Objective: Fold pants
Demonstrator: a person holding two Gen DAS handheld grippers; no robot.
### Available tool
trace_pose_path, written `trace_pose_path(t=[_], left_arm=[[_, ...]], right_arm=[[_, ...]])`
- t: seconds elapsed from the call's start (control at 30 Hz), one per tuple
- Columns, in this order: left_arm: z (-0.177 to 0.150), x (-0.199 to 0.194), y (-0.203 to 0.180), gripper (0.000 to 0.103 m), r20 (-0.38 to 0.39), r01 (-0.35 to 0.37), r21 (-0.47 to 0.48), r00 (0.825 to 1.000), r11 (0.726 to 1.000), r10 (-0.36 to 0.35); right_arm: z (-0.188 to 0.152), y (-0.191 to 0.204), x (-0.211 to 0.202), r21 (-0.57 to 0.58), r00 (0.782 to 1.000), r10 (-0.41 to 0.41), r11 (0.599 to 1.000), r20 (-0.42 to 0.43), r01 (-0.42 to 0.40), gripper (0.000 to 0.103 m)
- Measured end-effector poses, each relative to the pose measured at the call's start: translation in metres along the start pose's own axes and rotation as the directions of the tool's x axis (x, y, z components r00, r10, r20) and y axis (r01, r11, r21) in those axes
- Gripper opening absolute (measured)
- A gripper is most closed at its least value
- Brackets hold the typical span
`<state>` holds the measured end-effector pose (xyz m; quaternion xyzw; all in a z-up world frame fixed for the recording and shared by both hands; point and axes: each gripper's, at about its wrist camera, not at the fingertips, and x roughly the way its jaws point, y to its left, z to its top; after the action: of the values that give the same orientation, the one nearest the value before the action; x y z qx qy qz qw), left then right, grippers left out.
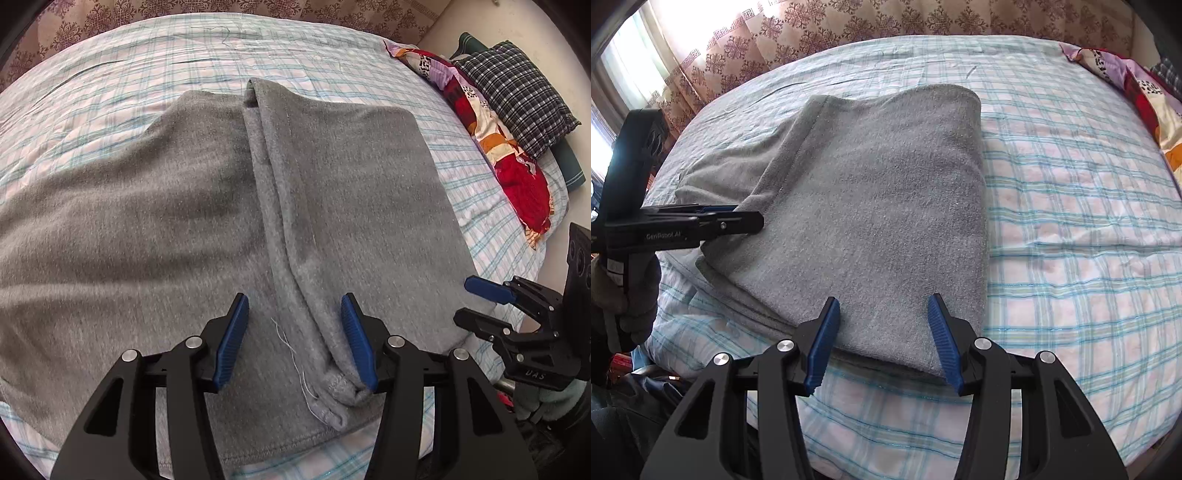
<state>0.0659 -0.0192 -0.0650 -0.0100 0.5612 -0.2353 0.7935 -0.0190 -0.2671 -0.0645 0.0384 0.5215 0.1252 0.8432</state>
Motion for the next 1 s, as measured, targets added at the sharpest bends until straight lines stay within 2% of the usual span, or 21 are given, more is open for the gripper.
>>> trace_pose_path(t=[0.13, 0.23, 0.37, 0.53, 0.67, 0.83, 1.0], left_arm=[[-0.02, -0.002, -0.001, 0.054, 0.014, -0.038, 0.003, 0.999, 0.999, 0.038], [-0.029, -0.005, -0.008, 0.054, 0.044, -0.079, 0.044, 0.996, 0.996, 0.077], [-0.029, -0.006, -0.006, 0.054, 0.045, -0.072, 0.03, 0.996, 0.997, 0.071], [-0.031, -0.006, -0.007, 0.054, 0.058, -0.082, 0.031, 0.995, 0.996, 0.08], [-0.032, -0.006, -0.007, 0.054, 0.061, -0.081, 0.025, 0.995, 0.996, 0.079], [-0.032, -0.006, -0.008, 0.054, 0.063, -0.087, 0.029, 0.994, 0.996, 0.085], [-0.033, -0.006, -0.008, 0.055, 0.064, -0.084, 0.031, 0.995, 0.996, 0.082]], right_arm=[[-0.001, 0.001, 0.001, -0.007, 1.0, -0.003, 1.0, 0.0, 0.003, 0.05], [-0.001, 0.001, 0.002, -0.009, 1.0, -0.002, 1.0, -0.002, 0.002, 0.05], [0.009, 0.0, -0.003, 0.001, 1.0, 0.009, 1.0, -0.003, -0.009, 0.05], [0.054, -0.011, -0.013, 0.023, 0.996, -0.009, 1.0, 0.091, 0.007, 0.05], [0.096, -0.015, 0.0, 0.019, 0.99, -0.029, 0.999, 0.139, 0.026, 0.05], [0.141, -0.018, 0.032, 0.035, 0.989, -0.037, 0.999, 0.143, 0.032, 0.05], [0.172, -0.022, 0.069, 0.047, 0.992, -0.076, 0.996, 0.099, 0.072, 0.05]])
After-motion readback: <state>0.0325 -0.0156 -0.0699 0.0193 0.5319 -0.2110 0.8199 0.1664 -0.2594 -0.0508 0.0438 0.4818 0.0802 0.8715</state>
